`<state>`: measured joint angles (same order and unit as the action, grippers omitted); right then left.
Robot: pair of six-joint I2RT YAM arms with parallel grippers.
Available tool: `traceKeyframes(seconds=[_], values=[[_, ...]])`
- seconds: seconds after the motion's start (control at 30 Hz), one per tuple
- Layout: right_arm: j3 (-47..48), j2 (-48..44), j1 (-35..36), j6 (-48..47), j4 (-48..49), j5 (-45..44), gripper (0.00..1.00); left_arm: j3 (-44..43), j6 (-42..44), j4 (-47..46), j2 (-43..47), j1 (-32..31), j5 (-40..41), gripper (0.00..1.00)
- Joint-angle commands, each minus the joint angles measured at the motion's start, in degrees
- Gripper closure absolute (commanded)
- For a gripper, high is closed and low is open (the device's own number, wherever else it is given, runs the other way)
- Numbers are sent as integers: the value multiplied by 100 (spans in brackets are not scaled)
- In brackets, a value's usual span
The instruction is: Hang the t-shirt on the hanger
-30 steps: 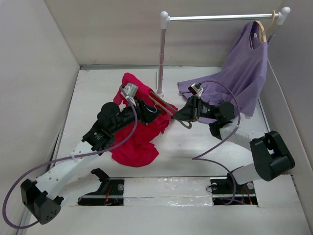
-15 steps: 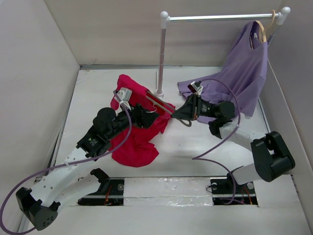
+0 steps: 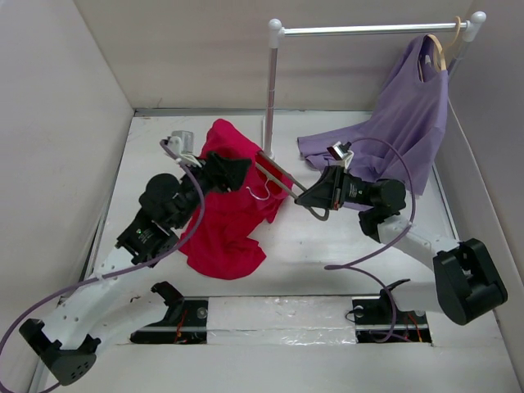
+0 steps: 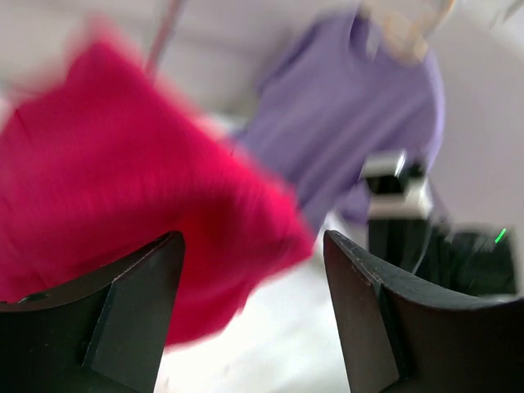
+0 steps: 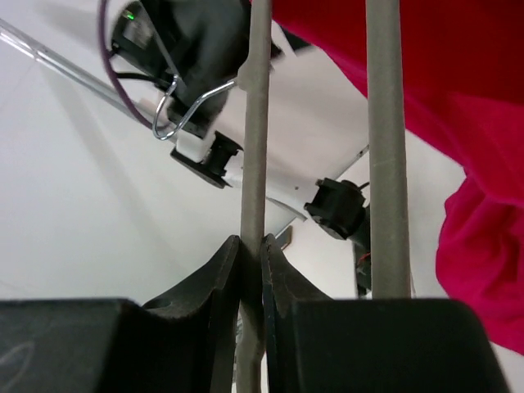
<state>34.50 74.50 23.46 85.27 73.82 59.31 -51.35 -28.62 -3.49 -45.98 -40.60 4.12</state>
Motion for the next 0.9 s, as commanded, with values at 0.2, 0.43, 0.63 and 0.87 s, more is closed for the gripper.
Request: traceKeyframes(seconds=[0.2,0.43,0.63,0.87], values=[[-5,-498,-123,-854,810,46,100,-727,-399,-653,141,70,845,36],[12,-498,-175,-687,1021,-7,100,-1017,-793,-30,-16,70,1144,35],[48,-568,-36,-1048,616,-104,100,-912,-1171,-55,-236,70,915,34],[311,-770,395,-2039,-534,-314,100,-578,-1470,-1013,-543,70,197,40]])
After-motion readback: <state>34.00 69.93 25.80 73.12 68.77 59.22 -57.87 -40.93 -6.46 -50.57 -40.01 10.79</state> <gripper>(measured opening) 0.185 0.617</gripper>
